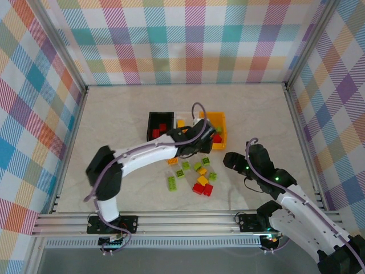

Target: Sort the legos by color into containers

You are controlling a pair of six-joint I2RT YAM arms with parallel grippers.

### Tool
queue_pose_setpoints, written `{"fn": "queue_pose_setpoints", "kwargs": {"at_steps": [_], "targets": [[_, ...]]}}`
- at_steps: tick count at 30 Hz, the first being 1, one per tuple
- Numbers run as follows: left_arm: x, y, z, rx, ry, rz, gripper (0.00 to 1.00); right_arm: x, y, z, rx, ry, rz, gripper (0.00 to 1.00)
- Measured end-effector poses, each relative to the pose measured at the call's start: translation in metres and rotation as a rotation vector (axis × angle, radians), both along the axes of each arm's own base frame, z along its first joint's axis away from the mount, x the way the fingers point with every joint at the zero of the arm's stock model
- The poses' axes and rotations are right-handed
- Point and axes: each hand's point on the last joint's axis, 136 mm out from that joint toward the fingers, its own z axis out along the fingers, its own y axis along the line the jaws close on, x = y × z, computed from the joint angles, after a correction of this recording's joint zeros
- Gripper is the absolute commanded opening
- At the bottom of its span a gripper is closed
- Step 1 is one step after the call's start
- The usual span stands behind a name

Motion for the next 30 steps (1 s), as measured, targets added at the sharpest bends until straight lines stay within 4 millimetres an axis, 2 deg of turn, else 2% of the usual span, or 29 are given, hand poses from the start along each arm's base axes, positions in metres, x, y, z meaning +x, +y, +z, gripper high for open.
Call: {"fn": "queue_pose_setpoints", "kwargs": {"at_steps": [4,8,11,15,18,20,23,26,28,30], "targets": [[0.027,-0.012,-0.012,0.017,0.014,0.015,0.35,-0.003,-0.002,0.001,0.0,-0.005,-0.003,0.74],[0.027,-0.01,-0.014,0.021,0.029,0.01,0.35,-0.004,-0.003,0.001,0.0,-0.005,-0.002,0.75],[0.019,-0.005,-0.013,0.018,0.034,0.001,0.36,-0.004,-0.003,0.001,-0.002,-0.006,0.0,0.75],[-0.012,0.011,-0.006,0.019,0.036,-0.027,0.36,-0.004,-0.003,0.001,-0.003,-0.006,0.002,0.75],[-0.048,0.024,-0.004,0.011,0.041,-0.058,0.39,-0.005,-0.003,-0.001,-0.004,-0.003,0.002,0.75],[-0.071,0.038,-0.01,0.006,0.05,-0.066,0.4,-0.006,-0.003,-0.003,-0.005,0.002,0.006,0.75],[-0.098,0.059,-0.031,0.022,0.086,-0.065,0.44,-0.007,-0.003,-0.005,-0.006,0.007,0.01,0.75],[-0.109,0.073,-0.057,0.065,0.132,-0.042,0.68,-0.008,-0.004,-0.005,-0.004,0.003,0.009,0.75],[-0.113,0.079,-0.069,0.078,0.149,-0.027,0.78,-0.009,-0.004,-0.007,-0.003,0.004,0.009,0.75],[-0.118,0.083,-0.073,0.076,0.144,-0.019,0.87,-0.011,-0.004,-0.008,-0.001,0.011,0.013,0.77]]}}
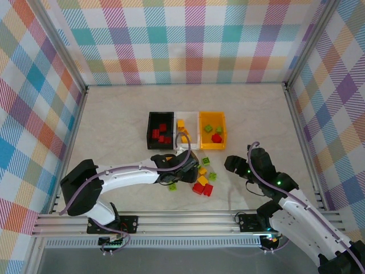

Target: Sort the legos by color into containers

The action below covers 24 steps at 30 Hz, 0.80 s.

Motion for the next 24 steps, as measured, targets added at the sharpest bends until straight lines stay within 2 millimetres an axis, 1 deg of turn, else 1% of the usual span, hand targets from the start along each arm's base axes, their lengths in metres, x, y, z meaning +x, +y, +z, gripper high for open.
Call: {"fn": "queue_pose_setpoints", "kwargs": {"at_steps": [1,2,4,7,8,9,11,14,16,17,19,21,24], "targets": [[-0.004,0.003,0.001,-0.002,-0.013,-0.001,0.96,-0.001,0.001,0.0,0.004,0.001,0.007,0.77],[-0.01,0.004,0.006,-0.01,-0.03,-0.006,1.0,-0.002,0.001,0.001,0.007,-0.002,0.011,0.78],[-0.023,0.004,0.026,-0.046,-0.078,-0.035,1.0,-0.004,0.002,0.003,0.017,-0.015,0.019,0.79],[-0.039,0.003,0.069,-0.142,-0.192,-0.063,1.0,-0.009,0.002,0.0,0.033,-0.026,0.037,0.8],[-0.043,0.005,0.079,-0.175,-0.221,-0.061,1.0,-0.01,0.002,-0.001,0.038,-0.03,0.041,0.82],[-0.046,0.012,0.088,-0.211,-0.255,-0.049,1.0,-0.012,0.003,-0.003,0.046,-0.035,0.048,0.84],[-0.049,0.03,0.09,-0.245,-0.285,-0.008,1.0,-0.015,0.004,-0.005,0.059,-0.05,0.063,0.84],[-0.048,0.063,0.07,-0.245,-0.307,0.069,1.0,-0.019,0.004,-0.008,0.071,-0.065,0.075,0.83],[-0.049,0.08,0.057,-0.237,-0.307,0.106,1.0,-0.019,0.005,-0.007,0.07,-0.067,0.08,0.81],[-0.049,0.087,0.054,-0.236,-0.308,0.124,1.0,-0.019,0.005,-0.007,0.066,-0.066,0.083,0.79],[-0.048,0.095,0.055,-0.246,-0.317,0.152,1.0,-0.016,0.006,-0.008,0.042,-0.045,0.093,0.76],[-0.047,0.1,0.061,-0.272,-0.33,0.178,1.0,-0.01,0.01,-0.006,0.006,-0.008,0.107,0.72],[-0.045,0.11,0.067,-0.287,-0.345,0.218,1.0,0.009,0.021,0.005,-0.052,0.047,0.137,0.67]]}}
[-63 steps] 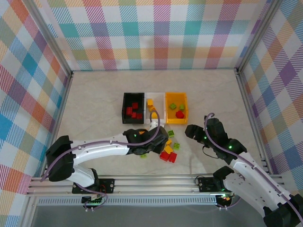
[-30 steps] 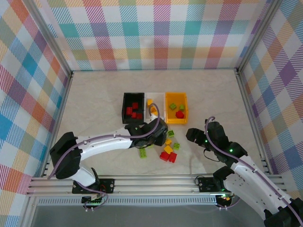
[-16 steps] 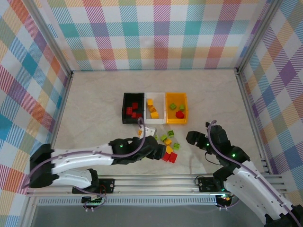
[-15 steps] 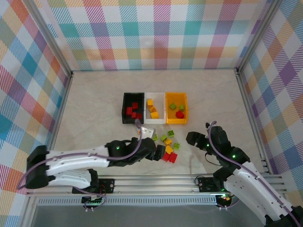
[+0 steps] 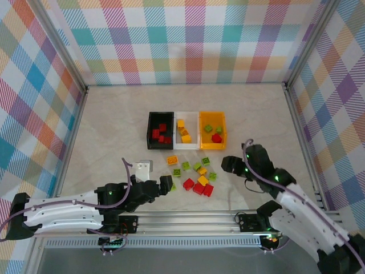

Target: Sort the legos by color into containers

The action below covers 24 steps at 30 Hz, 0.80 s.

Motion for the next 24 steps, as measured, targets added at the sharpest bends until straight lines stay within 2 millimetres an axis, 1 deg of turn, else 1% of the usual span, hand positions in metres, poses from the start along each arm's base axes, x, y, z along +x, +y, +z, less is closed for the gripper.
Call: {"fn": "queue_pose_setpoints", "kwargs": {"at_steps": [1,5,7,11,14,16,19,24], "targets": [[0.0,0.003,0.001,-0.002,-0.001,0.012,1.0,0.008,0.004,0.004,-0.02,0.015,0.011,0.64],[0.0,0.012,0.001,-0.004,0.001,0.037,1.0,0.05,0.027,0.016,-0.097,0.06,0.049,0.54],[0.0,0.014,0.002,-0.007,0.001,0.041,1.0,0.066,0.035,0.016,-0.133,0.071,0.065,0.52],[-0.001,0.017,0.003,-0.018,0.002,0.044,1.0,0.1,0.049,0.009,-0.216,0.113,0.095,0.46],[-0.001,0.019,0.004,-0.022,0.002,0.045,1.0,0.125,0.056,-0.003,-0.281,0.14,0.106,0.45],[-0.001,0.019,0.006,-0.032,-0.001,0.045,1.0,0.136,0.057,-0.014,-0.334,0.166,0.113,0.45],[-0.002,0.022,0.004,-0.043,-0.001,0.048,1.0,0.145,0.055,-0.03,-0.407,0.206,0.119,0.47],[-0.003,0.028,-0.002,-0.048,0.0,0.052,1.0,0.156,0.051,-0.047,-0.494,0.247,0.123,0.47]]}}
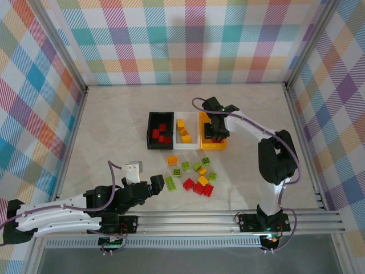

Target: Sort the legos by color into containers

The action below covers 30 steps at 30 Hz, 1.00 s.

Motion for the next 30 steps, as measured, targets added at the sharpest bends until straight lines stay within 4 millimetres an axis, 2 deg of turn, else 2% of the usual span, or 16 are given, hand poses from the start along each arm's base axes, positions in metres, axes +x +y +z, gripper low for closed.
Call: {"fn": "queue_pose_setpoints", "kwargs": {"at_steps": [4,14,23,30], "targets": [[-0.001,0.004,-0.001,-0.008,-0.003,0.001,1.0,0.004,-0.006,-0.01,-0.055,0.013,-0.003,0.48],[-0.002,0.009,0.003,-0.03,-0.007,0.003,1.0,0.014,-0.011,-0.015,-0.13,0.026,-0.01,0.51],[-0.002,0.01,0.004,-0.039,-0.007,0.005,1.0,0.019,-0.02,-0.038,-0.235,0.058,-0.018,0.49],[-0.003,0.011,0.003,-0.036,-0.006,0.006,1.0,0.022,-0.018,-0.04,-0.255,0.028,-0.019,0.46]]}}
